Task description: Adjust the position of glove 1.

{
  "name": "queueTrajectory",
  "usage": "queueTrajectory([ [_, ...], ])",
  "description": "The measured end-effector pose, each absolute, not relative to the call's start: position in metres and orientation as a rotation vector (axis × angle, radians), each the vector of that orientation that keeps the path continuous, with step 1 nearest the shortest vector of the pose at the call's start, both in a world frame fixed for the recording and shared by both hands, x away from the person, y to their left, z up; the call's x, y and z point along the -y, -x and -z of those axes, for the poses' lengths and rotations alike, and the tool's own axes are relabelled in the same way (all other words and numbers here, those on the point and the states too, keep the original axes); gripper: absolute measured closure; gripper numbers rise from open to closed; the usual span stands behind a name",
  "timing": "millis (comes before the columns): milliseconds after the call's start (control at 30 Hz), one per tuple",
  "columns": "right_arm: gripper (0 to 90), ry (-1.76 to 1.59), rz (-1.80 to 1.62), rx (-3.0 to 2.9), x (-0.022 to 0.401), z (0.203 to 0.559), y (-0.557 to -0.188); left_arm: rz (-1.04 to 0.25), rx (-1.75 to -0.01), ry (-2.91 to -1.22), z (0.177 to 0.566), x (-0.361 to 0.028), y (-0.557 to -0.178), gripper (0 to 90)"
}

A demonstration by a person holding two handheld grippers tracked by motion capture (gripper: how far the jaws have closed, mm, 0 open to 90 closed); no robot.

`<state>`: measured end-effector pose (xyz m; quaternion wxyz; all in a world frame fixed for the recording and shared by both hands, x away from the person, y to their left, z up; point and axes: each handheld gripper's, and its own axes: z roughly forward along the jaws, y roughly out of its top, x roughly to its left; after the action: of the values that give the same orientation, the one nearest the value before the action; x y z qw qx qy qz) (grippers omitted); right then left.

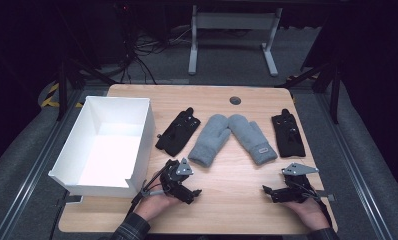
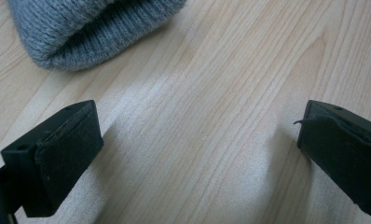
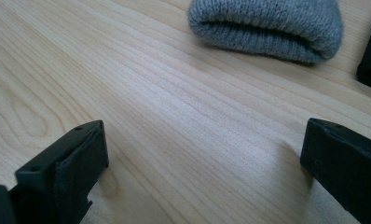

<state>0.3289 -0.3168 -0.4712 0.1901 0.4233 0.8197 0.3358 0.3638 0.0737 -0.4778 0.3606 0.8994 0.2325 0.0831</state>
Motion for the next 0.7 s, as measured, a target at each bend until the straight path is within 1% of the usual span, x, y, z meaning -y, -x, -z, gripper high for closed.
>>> queueTrajectory([
  [600,1.5,-1.194,-0.939,-2.304,0.3164,0.4708,-0.3311,-0.208,-0.612,-2.337,0.4761,-0.0707,-0.3617,0.5],
  [633,5.0,-1.202,-0.935,-2.303,0.3158,0.47,-0.3314,-0.208,-0.609,-2.332,0.4766,-0.0703,-0.3615,0.4],
  [667,15.3,-1.209,-0.92,-2.306,0.316,0.4667,-0.3316,-0.206,-0.607,-2.33,0.4768,-0.0702,-0.3613,0.1],
  [700,20.9,-1.204,-0.921,-2.316,0.3165,0.4635,-0.3321,-0.207,-0.605,-2.324,0.4773,-0.0703,-0.3612,0.1],
])
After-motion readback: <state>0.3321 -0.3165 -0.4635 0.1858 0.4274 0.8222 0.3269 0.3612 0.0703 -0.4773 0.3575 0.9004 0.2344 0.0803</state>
